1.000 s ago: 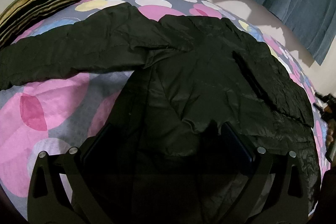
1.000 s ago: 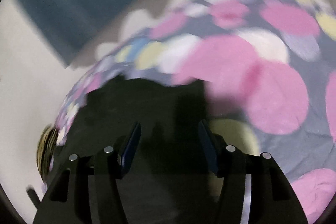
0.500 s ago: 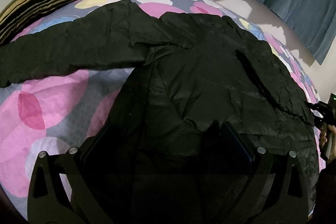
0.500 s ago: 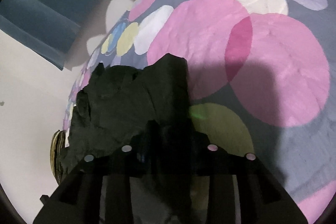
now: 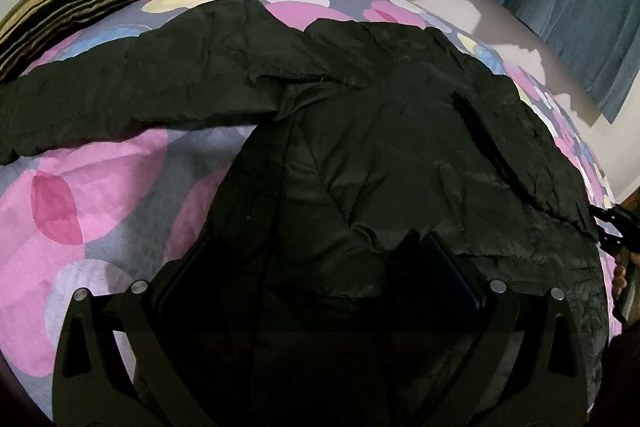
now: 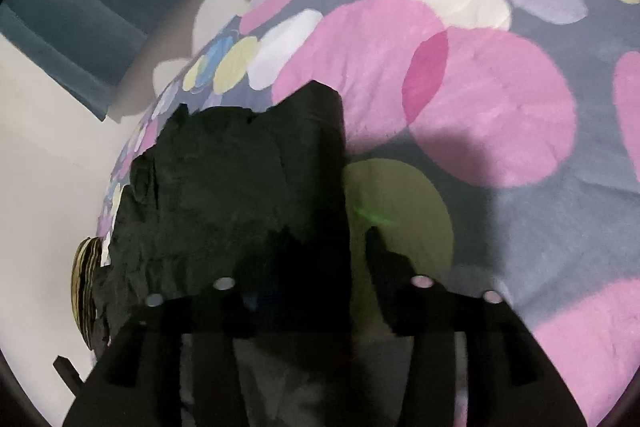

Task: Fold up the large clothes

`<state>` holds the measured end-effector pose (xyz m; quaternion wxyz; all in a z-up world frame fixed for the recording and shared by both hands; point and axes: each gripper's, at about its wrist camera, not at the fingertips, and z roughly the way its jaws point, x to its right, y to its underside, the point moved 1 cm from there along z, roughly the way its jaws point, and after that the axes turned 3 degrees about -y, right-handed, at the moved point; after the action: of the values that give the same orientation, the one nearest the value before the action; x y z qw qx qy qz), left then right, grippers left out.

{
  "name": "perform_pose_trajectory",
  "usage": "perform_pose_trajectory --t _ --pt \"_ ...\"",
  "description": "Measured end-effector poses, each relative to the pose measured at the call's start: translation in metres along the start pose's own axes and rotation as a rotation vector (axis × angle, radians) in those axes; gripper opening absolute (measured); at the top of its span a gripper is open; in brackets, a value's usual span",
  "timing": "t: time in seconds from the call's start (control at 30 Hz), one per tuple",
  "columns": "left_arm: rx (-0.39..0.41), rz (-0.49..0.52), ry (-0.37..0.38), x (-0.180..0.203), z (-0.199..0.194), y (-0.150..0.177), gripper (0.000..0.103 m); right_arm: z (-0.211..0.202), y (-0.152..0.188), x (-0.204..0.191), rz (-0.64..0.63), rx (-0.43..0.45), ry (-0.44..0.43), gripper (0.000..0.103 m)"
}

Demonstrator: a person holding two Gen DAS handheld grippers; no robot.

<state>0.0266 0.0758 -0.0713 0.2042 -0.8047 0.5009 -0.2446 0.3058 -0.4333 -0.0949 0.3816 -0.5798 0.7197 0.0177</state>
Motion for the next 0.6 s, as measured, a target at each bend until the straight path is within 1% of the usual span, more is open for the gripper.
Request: perform_pose_trajectory --t 0.03,0.1,0.13,0.23,0.37,0.47,0.5,0.53,0.6 --pt "0.0 -0.001 0.001 0.0 0.0 0.0 0.101 -0.008 0.005 -0.004 -0.01 0.009 -0.009 0.059" --pt "0.0 -0.002 0.002 -0.001 0.0 0.0 0.101 -0.026 0.021 -0.016 -0.031 0.036 -0.042 0.067" --pt "-0.001 -0.003 0.003 -0.001 0.001 0.0 0.101 -0.032 0.028 -0.021 -0.042 0.039 -0.058 0.069" --pt "-0.003 -0.005 0.005 -0.001 0.001 0.0 0.101 -0.044 0.054 -0.036 -0.078 0.022 -0.107 0.071" --pt "-0.004 -0.008 0.007 -0.001 0.001 0.001 0.101 -0.045 0.083 -0.048 -0.096 -0.036 -0.159 0.071" --pt "-0.008 -0.009 0.008 -0.001 0.002 0.001 0.101 -0.035 0.095 -0.051 -0.104 -0.077 -0.164 0.071" --pt "-0.01 -0.01 0.009 -0.001 0.002 0.001 0.101 -0.029 0.099 -0.049 -0.106 -0.088 -0.151 0.071" --pt "-0.012 -0.012 0.01 -0.001 0.002 0.001 0.101 -0.024 0.103 -0.047 -0.11 -0.094 -0.136 0.071" --pt "-0.015 -0.015 0.011 -0.001 0.003 0.001 0.101 -0.017 0.11 -0.043 -0.124 -0.081 -0.135 0.072"
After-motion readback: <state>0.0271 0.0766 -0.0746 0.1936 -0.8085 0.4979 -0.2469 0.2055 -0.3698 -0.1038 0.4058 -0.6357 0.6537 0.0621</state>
